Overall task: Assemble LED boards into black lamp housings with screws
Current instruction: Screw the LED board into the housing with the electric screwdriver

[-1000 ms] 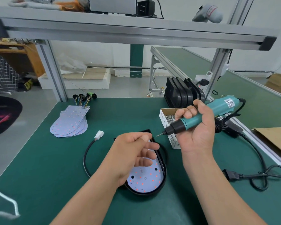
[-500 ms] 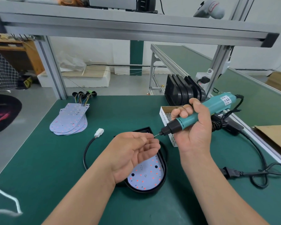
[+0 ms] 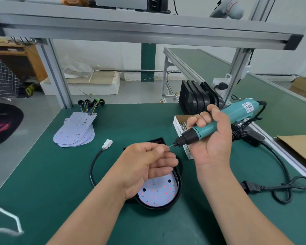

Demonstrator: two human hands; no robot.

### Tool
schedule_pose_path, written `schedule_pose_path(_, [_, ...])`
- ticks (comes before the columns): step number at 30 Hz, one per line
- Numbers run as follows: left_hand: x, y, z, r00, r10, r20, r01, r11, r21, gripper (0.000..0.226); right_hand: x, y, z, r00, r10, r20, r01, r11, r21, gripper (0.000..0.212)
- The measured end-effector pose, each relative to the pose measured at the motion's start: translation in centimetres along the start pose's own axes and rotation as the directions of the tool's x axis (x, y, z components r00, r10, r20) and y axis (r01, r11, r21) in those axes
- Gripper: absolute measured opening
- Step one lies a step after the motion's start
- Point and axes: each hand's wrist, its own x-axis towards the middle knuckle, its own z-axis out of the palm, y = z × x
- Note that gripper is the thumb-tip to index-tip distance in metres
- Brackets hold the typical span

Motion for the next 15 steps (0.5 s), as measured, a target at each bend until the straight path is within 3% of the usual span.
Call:
schedule_pose_path(4, [-0.26, -0.13, 0.23, 0.999, -0.004, 0.050, 0.001, 0.998, 0.060, 0.019, 0.02, -0.12, -0.13, 1.000, -0.004, 0.006, 0.004, 1.000, -0.020, 0.002])
schedule_pose_path(15, [-0.09, -0.80, 0.43, 0.981, 0.177, 0.075, -0.192, 0.917, 0.350, 0.023, 0.16, -0.25, -0.36, 1.000, 0.011, 0.014, -0.010, 0.998, -0.068, 0.002])
